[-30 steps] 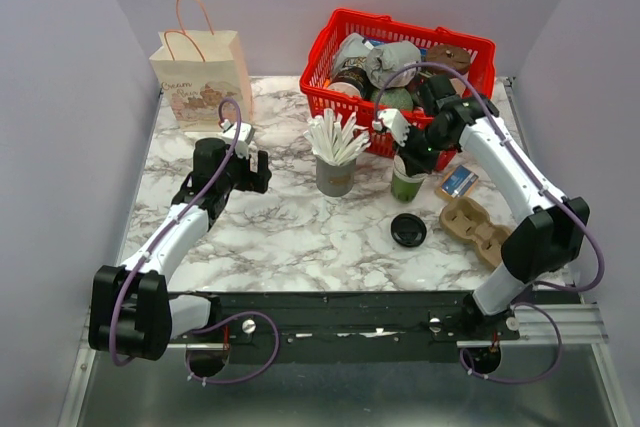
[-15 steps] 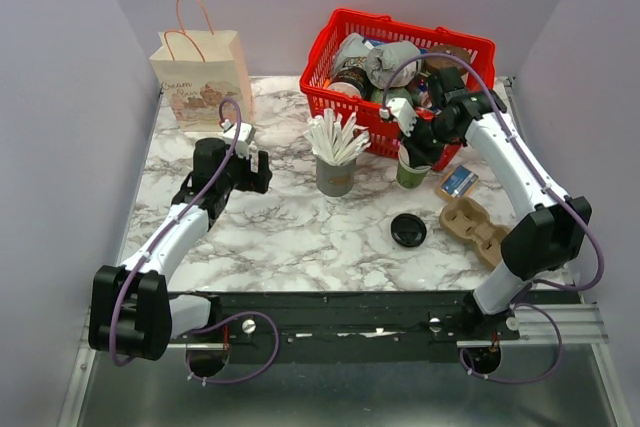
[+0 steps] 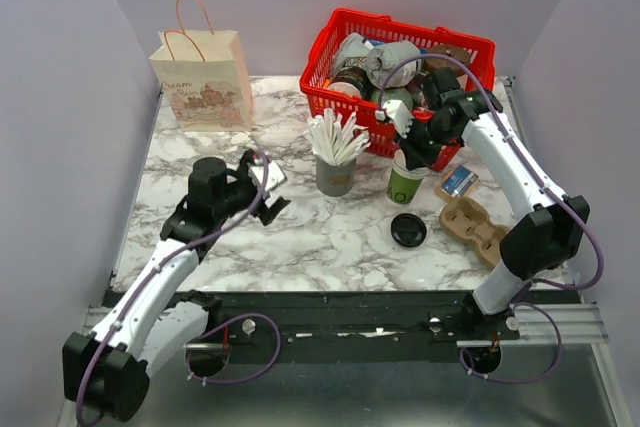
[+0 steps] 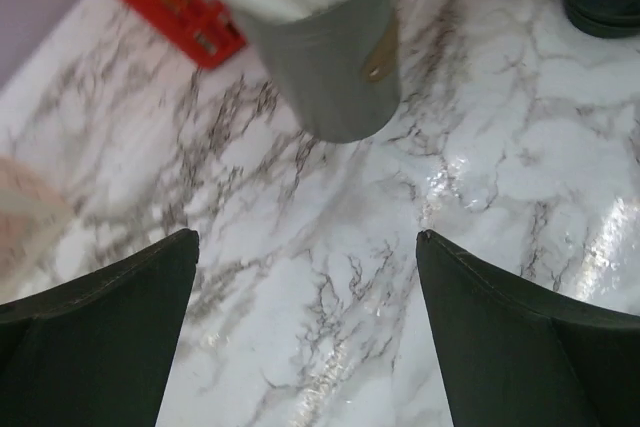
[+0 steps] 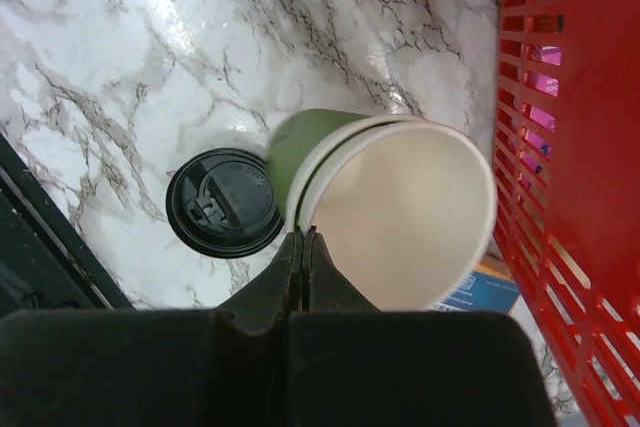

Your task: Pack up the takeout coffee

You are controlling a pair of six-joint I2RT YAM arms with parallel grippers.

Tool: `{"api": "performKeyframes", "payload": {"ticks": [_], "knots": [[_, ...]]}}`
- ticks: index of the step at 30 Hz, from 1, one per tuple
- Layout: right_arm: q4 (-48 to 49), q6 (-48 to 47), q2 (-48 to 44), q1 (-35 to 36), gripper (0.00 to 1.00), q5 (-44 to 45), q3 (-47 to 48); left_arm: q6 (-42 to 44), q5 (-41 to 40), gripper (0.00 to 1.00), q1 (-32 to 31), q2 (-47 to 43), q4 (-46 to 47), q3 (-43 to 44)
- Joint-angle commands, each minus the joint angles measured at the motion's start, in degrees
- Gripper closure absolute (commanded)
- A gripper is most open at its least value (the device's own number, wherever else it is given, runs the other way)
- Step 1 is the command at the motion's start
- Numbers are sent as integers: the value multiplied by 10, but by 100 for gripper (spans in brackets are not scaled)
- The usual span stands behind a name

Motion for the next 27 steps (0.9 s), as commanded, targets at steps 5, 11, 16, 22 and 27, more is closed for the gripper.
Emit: {"api": "performKeyframes", "payload": {"ticks": [5,11,16,22,27], "knots": [[-15,0,27,-5,99,11,40,346,138,2,-146,8,41,-9],[-8,11,21,-5,99,12,23,435,152,2,-198,121,175,-4],[32,10,6,-5,99,37,-22,453,123,5,-255,232,244,40],[76,2,-25,-6,99,50,-74,445,106,4,-319,323,340,78],[98,14,-49,-5,99,45,-99,447,46,4,-355,393,394,118]]}}
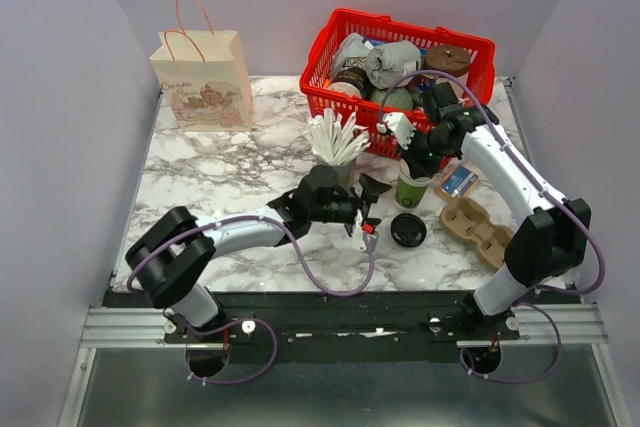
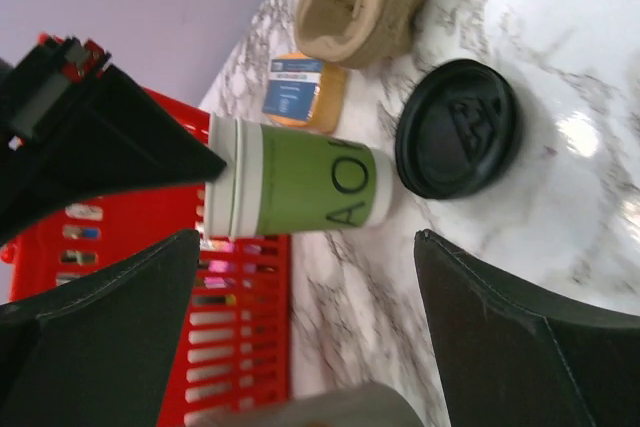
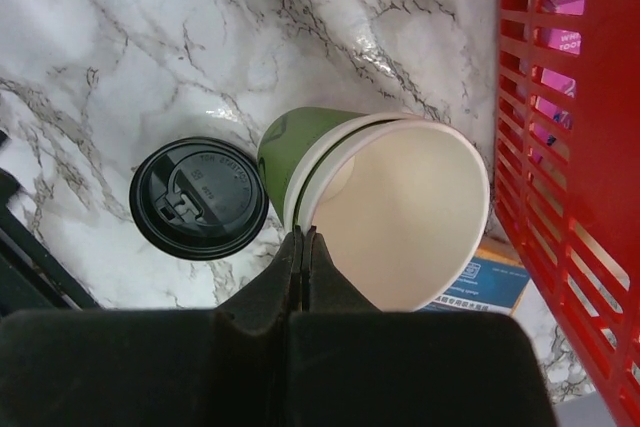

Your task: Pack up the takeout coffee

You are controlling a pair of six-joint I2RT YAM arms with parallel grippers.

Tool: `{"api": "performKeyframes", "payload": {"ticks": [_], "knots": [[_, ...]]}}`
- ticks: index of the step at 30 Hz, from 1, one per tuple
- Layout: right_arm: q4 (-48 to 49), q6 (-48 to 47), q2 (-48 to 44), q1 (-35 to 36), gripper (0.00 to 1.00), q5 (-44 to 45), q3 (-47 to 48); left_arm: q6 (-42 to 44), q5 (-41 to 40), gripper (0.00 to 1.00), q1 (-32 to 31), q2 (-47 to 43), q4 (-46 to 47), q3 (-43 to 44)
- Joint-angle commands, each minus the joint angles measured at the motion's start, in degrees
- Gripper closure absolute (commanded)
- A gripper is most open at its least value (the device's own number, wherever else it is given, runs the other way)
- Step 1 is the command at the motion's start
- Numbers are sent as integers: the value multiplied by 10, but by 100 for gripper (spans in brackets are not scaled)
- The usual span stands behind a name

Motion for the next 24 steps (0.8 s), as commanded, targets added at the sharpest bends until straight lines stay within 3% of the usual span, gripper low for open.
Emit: {"api": "performKeyframes", "payload": {"ticks": [1,13,24], "knots": [[39,12,-35,-2,99,7,-18,25,-47,4,-32,69,93,50],[43,27,-34,-2,99,-12,-17,29,-119,3,-41,176,97,144],[37,26,-31,-2,99,-5,-13,-15,-142,6,-40,189,100,143]]}}
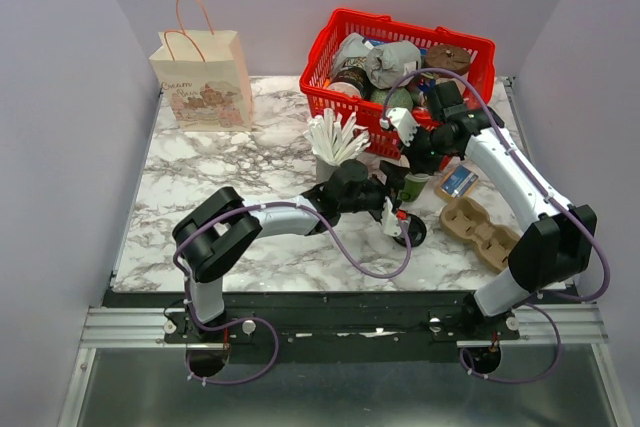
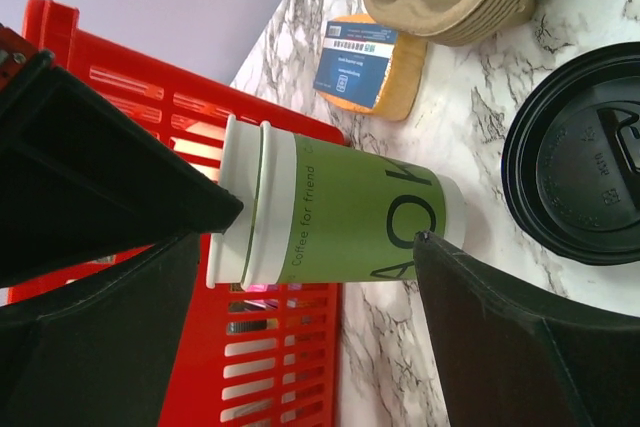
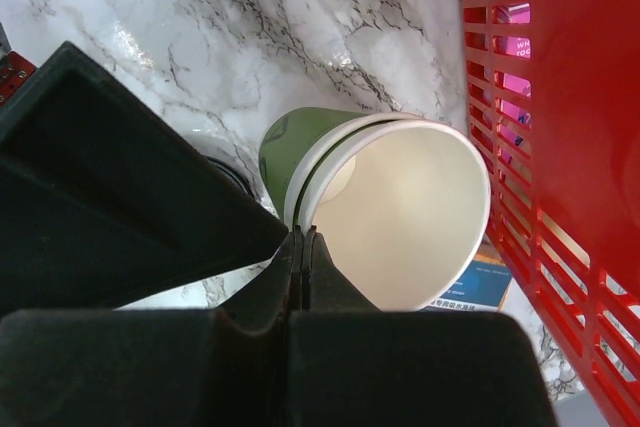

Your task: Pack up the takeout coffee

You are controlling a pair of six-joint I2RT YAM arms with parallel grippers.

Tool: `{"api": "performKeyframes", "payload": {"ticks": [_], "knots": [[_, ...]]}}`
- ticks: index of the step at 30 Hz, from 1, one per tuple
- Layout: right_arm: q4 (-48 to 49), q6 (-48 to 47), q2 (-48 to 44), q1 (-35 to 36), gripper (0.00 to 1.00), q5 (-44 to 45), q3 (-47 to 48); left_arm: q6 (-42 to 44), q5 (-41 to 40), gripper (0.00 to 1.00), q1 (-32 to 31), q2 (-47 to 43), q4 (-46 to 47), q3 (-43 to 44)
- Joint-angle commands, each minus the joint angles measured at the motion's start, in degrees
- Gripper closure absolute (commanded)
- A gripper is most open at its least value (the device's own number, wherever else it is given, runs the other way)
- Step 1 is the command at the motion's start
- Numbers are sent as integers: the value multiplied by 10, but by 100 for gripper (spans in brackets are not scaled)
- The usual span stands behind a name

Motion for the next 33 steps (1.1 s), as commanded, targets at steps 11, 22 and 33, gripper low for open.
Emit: {"api": "performKeyframes", "payload": {"ticks": [11,22,33], "knots": [[-15,16,1,0,99,-13,15,-50,-29,6,6,13,17,-5],[-24,21,12,0,99,-32,35,-51,-40,6,6,39,20,1],[-14,20,11,0,99,-24,53,-34,-44,5,6,55,14,7]]}}
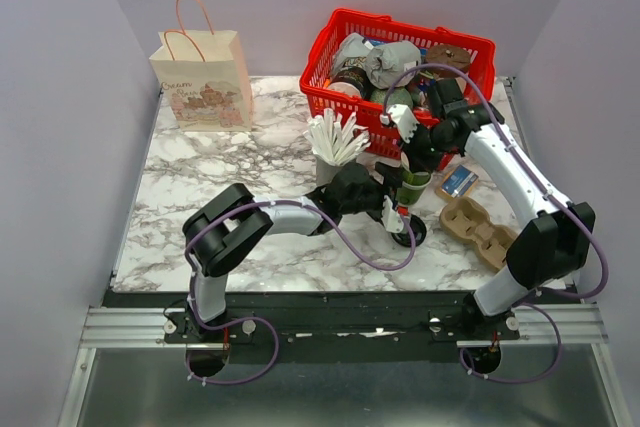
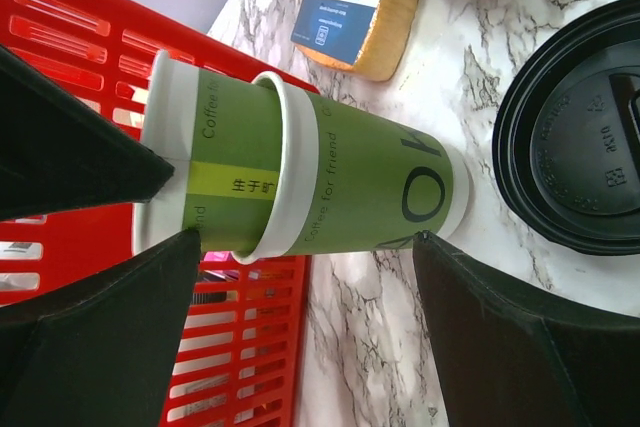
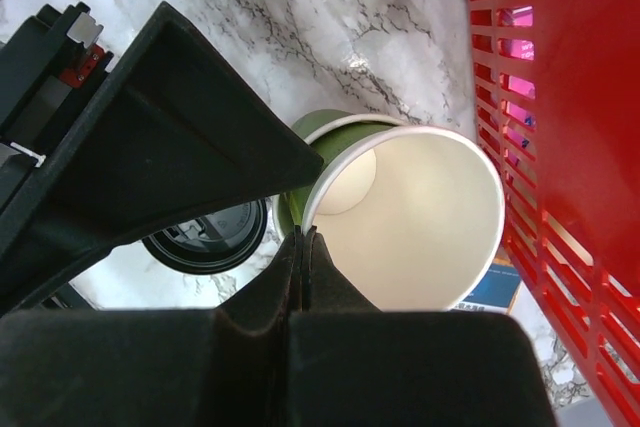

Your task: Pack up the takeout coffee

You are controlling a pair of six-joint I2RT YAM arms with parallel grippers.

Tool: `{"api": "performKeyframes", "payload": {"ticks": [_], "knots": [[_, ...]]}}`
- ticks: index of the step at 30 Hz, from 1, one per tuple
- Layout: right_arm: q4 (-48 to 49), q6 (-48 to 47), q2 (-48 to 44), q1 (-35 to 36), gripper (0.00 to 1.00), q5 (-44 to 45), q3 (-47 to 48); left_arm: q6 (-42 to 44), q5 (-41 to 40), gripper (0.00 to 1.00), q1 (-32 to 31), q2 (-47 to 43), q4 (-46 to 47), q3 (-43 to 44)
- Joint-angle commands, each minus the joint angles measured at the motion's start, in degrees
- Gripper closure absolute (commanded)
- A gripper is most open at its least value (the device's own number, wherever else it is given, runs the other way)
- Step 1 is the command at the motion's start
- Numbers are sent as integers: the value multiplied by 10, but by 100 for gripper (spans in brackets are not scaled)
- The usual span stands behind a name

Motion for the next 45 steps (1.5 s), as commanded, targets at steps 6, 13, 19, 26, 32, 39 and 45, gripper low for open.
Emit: {"api": "performKeyframes", "payload": {"ticks": [6,13,19,26,32,39,45], "knots": [[-12,-5,-4,2,99,0,51,1,-12,5,1,18,2,10],[-61,-23,-38,4,99,11,109,-50,27,5,9,-58,-18,-11],[-97,-31,-62,7,99,30,134,-97,104,6,21,-173,-89,-64],[-126,-93,-126,16,99,-28,104,-197,111,7,39,-344,-147,-56],[-99,-150,-221,147,99,-52,-9,-259,-75,4,57,-504,-234,-63],[64,-163,-199,319,99,-14,-96,-556,-225,1,180,-618,-442,-53],[84,-185,-89,367,99,-48,-40,-633,-220,1,256,-705,-431,-120]]}}
